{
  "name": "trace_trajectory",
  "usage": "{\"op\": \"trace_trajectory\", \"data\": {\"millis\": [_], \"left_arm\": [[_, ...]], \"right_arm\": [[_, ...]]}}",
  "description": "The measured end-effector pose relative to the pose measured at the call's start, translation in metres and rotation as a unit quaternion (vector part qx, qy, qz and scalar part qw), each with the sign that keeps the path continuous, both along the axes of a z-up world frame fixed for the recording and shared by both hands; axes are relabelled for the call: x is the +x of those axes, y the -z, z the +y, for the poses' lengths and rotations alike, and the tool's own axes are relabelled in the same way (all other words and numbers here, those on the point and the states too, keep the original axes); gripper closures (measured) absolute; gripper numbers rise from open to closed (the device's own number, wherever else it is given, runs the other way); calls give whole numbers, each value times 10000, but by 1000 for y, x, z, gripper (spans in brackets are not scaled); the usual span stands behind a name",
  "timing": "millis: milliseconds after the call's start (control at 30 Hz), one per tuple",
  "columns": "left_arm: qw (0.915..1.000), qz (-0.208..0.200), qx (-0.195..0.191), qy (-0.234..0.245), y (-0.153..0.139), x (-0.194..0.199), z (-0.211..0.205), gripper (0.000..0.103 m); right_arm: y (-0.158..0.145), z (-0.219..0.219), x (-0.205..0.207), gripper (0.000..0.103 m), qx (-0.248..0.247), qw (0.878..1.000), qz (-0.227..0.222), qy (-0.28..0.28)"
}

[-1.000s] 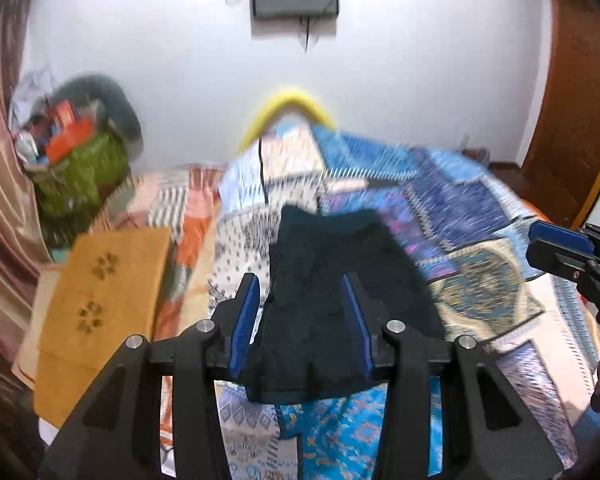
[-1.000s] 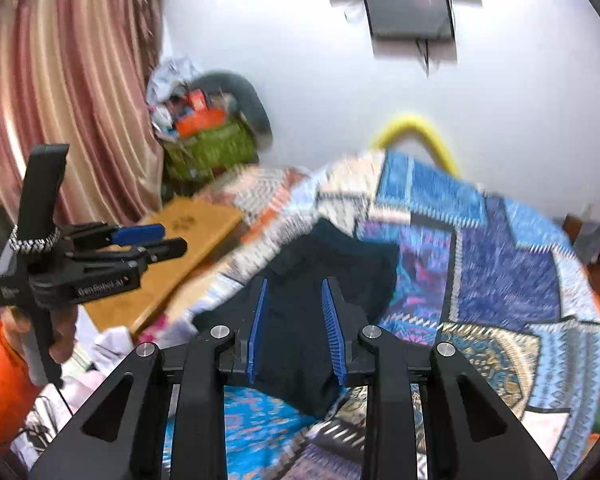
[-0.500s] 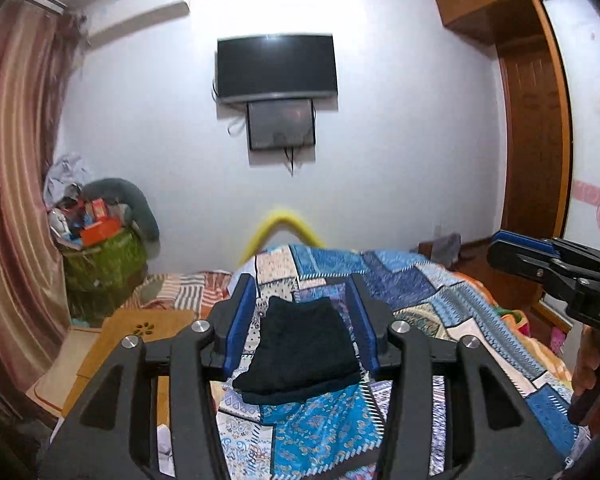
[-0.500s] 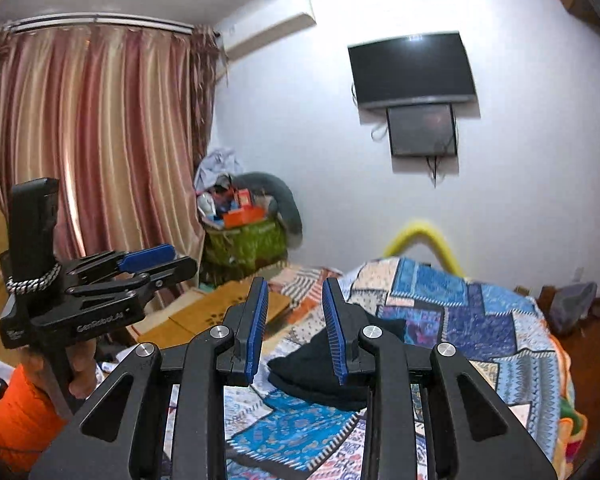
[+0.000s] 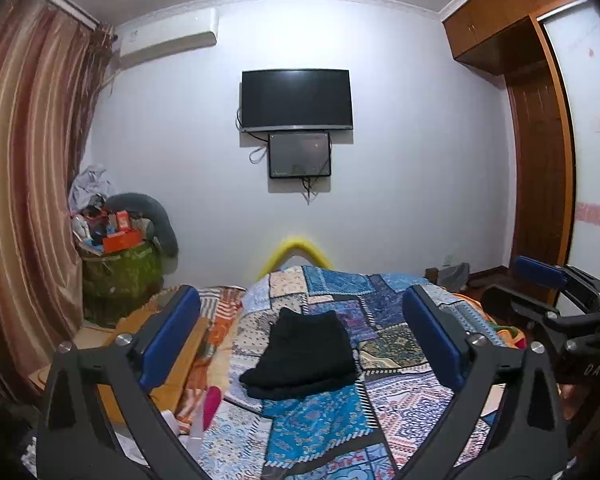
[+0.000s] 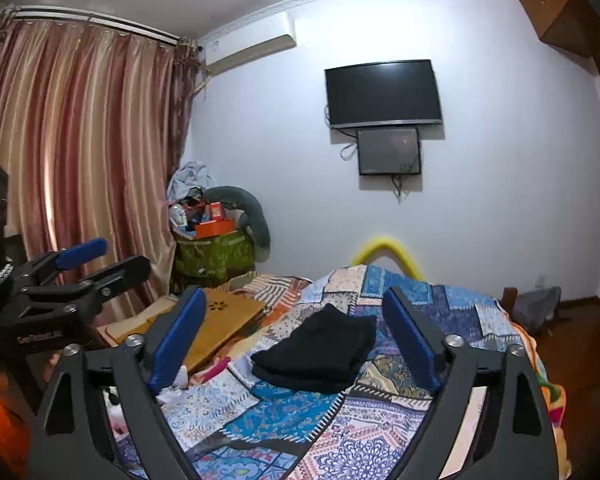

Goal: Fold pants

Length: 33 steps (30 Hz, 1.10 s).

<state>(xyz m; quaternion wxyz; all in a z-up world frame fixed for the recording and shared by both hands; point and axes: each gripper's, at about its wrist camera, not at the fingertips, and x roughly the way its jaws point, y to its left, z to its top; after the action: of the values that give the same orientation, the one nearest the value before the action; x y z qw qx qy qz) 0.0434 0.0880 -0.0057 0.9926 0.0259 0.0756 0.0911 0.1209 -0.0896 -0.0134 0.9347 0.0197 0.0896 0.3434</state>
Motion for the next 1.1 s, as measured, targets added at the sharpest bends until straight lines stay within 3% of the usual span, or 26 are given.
{"op": "trace_trajectory", "data": {"millis": [67,1100], "left_arm": [[10000,7,38,18,2,-3,-1,0],[9994,185,-248,142,15,4,13,0]], "right_arm": [[3,-1,-4,0,-20,10000,0,68],[4,-10,-19,0,77,9999,-9,152]]}}
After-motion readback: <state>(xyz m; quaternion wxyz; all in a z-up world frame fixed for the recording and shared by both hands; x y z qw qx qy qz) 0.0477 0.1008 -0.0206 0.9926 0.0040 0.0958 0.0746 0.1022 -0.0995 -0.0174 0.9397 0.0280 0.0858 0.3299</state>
